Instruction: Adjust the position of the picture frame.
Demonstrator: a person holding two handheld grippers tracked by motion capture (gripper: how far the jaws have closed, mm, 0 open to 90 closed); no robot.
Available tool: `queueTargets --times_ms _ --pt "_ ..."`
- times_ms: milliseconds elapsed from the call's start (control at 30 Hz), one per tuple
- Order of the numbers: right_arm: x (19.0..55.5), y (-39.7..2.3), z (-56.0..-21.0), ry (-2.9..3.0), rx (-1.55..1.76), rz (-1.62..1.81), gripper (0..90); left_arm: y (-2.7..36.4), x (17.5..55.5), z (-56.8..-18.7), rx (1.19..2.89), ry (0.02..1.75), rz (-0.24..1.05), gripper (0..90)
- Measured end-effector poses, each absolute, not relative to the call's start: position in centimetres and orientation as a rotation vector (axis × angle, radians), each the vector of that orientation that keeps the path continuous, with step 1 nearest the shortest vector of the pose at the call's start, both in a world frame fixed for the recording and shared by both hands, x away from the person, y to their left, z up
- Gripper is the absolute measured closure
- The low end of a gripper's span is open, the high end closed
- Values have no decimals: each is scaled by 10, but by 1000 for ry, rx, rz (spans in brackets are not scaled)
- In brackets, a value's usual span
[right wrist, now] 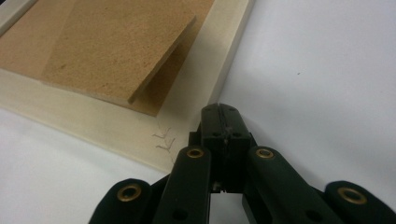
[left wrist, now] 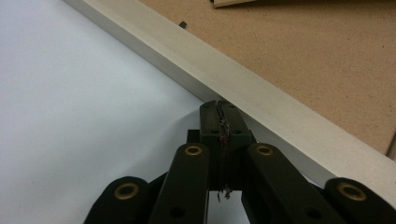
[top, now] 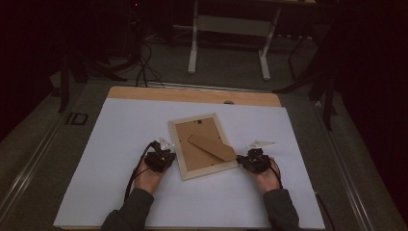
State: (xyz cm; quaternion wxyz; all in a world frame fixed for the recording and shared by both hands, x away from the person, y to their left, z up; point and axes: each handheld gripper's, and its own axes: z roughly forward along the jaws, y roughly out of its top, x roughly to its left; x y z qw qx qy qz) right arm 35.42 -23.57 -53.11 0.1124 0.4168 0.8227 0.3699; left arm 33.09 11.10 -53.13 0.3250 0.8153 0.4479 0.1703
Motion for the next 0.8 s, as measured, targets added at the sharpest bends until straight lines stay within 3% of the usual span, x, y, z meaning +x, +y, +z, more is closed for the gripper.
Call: queueTargets --times_ms 800 --pt "345 -236 -528 2410 1224 1089 900 105 317 -530 2153 1153 420 900"
